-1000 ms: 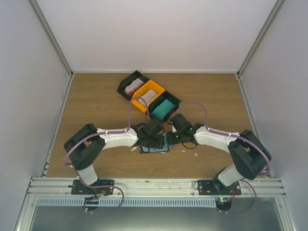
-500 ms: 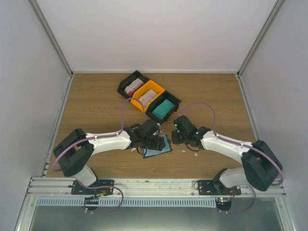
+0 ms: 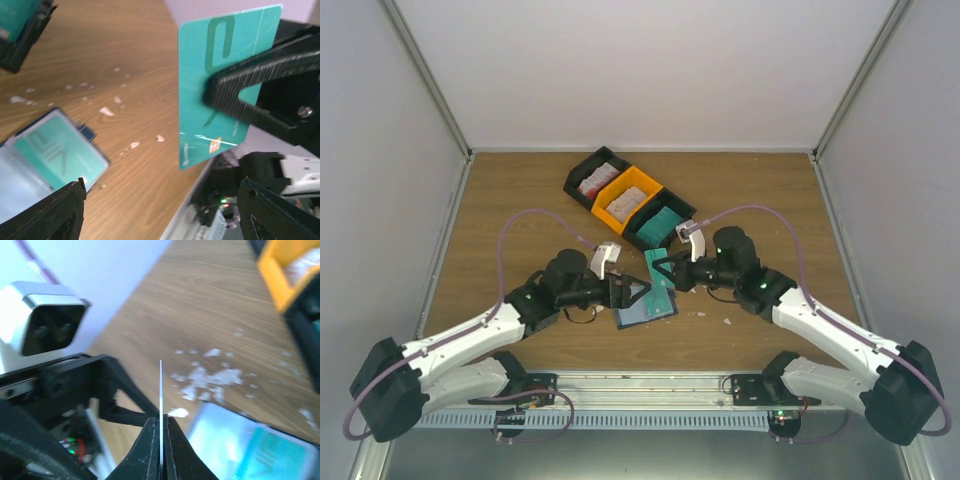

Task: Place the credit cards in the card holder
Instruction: Insert the credit card into the card holder.

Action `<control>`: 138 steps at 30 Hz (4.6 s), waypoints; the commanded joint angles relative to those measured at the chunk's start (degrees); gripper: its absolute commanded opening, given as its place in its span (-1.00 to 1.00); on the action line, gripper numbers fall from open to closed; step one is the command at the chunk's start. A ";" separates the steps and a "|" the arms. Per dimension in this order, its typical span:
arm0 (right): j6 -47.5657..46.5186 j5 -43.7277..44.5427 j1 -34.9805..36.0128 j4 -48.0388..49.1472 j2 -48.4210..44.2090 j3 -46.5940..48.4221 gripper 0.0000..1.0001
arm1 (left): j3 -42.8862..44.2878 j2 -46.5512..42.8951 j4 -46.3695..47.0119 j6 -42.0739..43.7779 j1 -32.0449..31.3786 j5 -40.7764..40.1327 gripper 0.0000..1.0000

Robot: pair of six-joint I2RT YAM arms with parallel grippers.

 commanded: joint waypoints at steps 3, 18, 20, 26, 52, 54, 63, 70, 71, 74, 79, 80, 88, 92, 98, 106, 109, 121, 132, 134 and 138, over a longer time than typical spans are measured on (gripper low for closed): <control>5.35 -20.08 -0.48 15.03 -2.54 -1.39 -0.93 | -3.12 -7.82 11.07 -2.85 1.77 6.71 0.60; 10.51 -31.95 -0.12 26.38 -2.36 -4.28 -0.92 | -4.14 -8.16 22.17 -4.74 1.77 13.80 -0.54; 9.91 -31.83 -0.20 25.98 -2.97 -4.69 -0.83 | -4.14 -8.08 22.69 -4.65 1.77 14.04 -0.86; 5.14 -25.84 -0.28 18.88 -7.41 -6.37 -0.40 | -4.04 -9.60 21.14 -3.52 1.86 12.25 -1.00; 3.38 -12.81 -0.51 8.46 9.18 -9.71 -0.99 | -5.64 0.26 -9.79 -7.37 3.01 -17.72 -0.04; 3.34 -12.89 -0.61 10.08 12.94 -9.18 -0.99 | -5.83 3.62 -8.53 -6.42 4.23 -16.20 -0.13; 5.50 -14.35 -4.45 13.58 24.29 -7.83 -0.99 | -4.74 12.85 -3.95 -4.55 5.70 -9.58 -0.35; 8.35 -18.12 -5.23 18.93 29.25 -8.78 -0.99 | -3.55 14.38 -6.84 -5.72 5.99 -11.38 -0.36; 8.98 -18.30 -5.23 19.71 29.95 -8.89 -0.99 | -3.22 14.87 -7.48 -5.83 5.99 -11.90 -0.37; 10.81 -18.85 -5.22 22.17 31.54 -9.40 -0.99 | -3.11 16.66 -8.05 -5.92 5.99 -11.86 -0.39; 13.44 -20.04 -5.15 24.78 33.37 -10.46 -0.99 | -4.11 18.41 -6.32 -6.19 5.99 -9.52 -0.50; 13.90 -20.08 -5.14 25.34 33.51 -10.92 -0.99 | -4.26 18.64 -6.12 -6.23 5.99 -9.30 -0.53; 16.69 -20.03 -3.75 27.99 35.37 -12.09 -0.99 | -5.15 19.51 -4.71 -6.27 5.99 -8.29 -0.62; 17.98 -19.59 -2.65 29.64 36.92 -11.91 -0.99 | -5.46 19.64 -4.43 -6.25 5.99 -8.01 -0.63; 20.55 -16.54 -2.01 30.88 37.46 -12.31 -0.99 | -5.89 19.38 -4.36 -6.21 5.99 -7.98 -0.64; 23.58 -7.82 -1.98 27.43 29.82 -16.39 -0.99 | -6.35 19.03 -4.03 -6.51 5.97 -8.13 -0.66; 24.40 -6.92 -1.93 26.87 27.77 -17.69 -0.99 | -6.50 19.11 -3.88 -6.48 5.98 -8.12 -0.66; 28.17 -11.80 0.64 34.88 34.52 -17.24 -0.99 | -7.26 19.94 -1.57 -6.58 5.99 -5.83 -0.68; 27.76 -13.31 2.54 36.08 37.97 -14.87 -0.97 | -7.83 20.43 -0.46 -6.38 5.99 -4.64 -0.71; 27.68 -13.12 3.23 36.34 38.08 -14.63 -0.89 | -7.84 20.52 -0.35 -6.32 5.99 -4.46 -0.71; 26.50 -11.83 4.19 34.26 37.10 -13.86 -0.38 | -8.01 20.44 -0.17 -6.28 5.99 -4.21 -0.71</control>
